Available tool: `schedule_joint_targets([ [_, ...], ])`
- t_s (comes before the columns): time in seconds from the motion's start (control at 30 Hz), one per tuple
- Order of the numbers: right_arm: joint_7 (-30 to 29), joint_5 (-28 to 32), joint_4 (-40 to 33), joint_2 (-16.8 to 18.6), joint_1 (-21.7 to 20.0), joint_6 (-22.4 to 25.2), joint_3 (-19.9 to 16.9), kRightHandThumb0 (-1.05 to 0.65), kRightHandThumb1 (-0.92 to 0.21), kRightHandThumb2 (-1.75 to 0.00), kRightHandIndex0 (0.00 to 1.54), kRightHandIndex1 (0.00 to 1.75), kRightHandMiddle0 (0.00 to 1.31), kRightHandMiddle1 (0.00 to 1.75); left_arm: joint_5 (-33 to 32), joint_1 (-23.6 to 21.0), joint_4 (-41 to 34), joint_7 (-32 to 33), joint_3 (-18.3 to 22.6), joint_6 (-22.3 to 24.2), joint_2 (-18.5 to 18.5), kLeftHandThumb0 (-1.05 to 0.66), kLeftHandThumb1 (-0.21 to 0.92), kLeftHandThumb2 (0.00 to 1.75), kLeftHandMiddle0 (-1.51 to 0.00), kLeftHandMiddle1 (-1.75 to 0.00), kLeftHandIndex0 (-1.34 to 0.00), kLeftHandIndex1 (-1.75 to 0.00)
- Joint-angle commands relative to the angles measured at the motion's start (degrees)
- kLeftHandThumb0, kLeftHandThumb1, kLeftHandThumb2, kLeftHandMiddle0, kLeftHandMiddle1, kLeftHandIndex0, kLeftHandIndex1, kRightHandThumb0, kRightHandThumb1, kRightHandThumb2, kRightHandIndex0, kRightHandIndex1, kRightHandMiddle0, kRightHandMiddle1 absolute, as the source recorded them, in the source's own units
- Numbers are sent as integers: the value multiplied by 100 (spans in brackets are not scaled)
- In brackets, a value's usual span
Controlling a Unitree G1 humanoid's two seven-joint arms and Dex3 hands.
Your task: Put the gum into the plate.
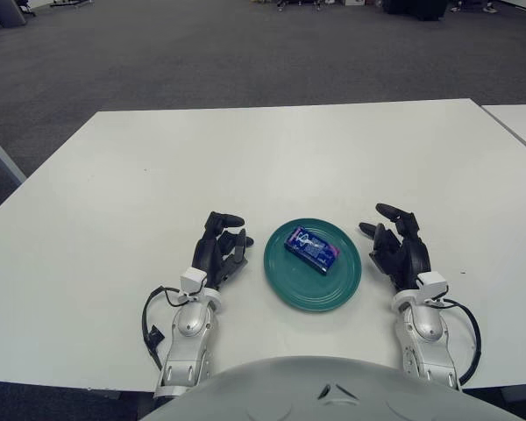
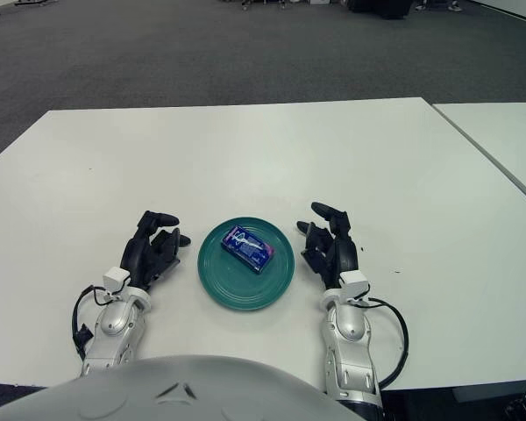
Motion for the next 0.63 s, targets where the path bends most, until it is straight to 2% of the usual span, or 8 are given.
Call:
schedule_joint_targets([
  [0.0, -26, 23, 363, -1, 179, 415, -53, -62, -92, -80, 48, 75, 7, 107, -63, 45, 229, -27, 34, 215, 25, -37, 83, 65, -52, -157, -25, -175],
  [0.27, -33, 9, 347, -6, 181, 389, -47, -61, -92, -79, 49, 75, 9, 108, -174, 9, 250, -121, 58, 299, 65, -36, 90, 55, -50, -155, -22, -175],
  [0.6, -7, 18, 322, -11, 199, 364, -32, -61, -92, -79, 49, 76, 9, 108, -161, -28, 285, -181, 88, 264, 85, -36, 89, 57, -51, -157, -22, -175],
])
